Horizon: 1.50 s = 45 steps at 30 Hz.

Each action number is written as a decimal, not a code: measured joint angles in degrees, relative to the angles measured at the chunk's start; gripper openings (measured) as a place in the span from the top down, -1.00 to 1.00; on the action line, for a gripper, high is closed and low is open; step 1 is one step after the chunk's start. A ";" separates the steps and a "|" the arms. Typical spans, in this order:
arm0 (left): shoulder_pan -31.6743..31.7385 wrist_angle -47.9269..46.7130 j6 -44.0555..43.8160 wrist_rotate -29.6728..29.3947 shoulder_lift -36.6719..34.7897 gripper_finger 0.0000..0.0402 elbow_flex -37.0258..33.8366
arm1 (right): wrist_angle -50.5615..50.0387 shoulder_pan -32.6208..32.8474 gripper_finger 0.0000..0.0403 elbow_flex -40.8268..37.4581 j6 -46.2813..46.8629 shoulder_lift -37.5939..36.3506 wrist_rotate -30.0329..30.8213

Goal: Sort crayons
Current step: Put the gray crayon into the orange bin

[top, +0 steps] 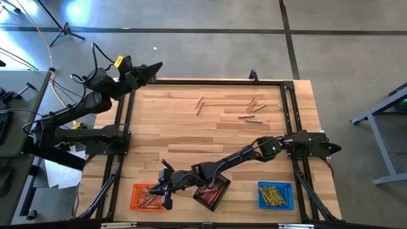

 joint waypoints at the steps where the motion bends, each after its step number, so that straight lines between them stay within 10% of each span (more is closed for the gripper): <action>1: 0.00 0.02 0.00 0.04 0.00 0.58 0.00 | -0.48 -0.06 0.83 0.02 0.00 0.12 0.02; 15: -0.02 -0.70 0.00 0.85 0.00 0.58 0.00 | -7.73 -1.64 0.78 0.04 3.36 -0.34 -9.85; 21: -0.02 -0.68 0.00 6.13 -0.03 0.58 0.00 | -29.74 -4.66 0.78 0.11 1.80 -8.20 -13.82; 32: 0.07 -1.81 4.72 12.17 -0.13 0.58 0.00 | -82.19 -12.33 0.78 -1.01 -4.02 -25.01 -0.46; 37: 0.20 -2.19 10.49 12.76 -0.51 0.58 0.00 | -92.14 -17.21 0.78 -12.16 -7.03 -33.93 -0.28; 45: 1.27 -2.32 19.46 17.56 -2.48 0.58 0.00 | -77.21 -29.56 0.78 -44.06 -3.92 -54.17 -1.19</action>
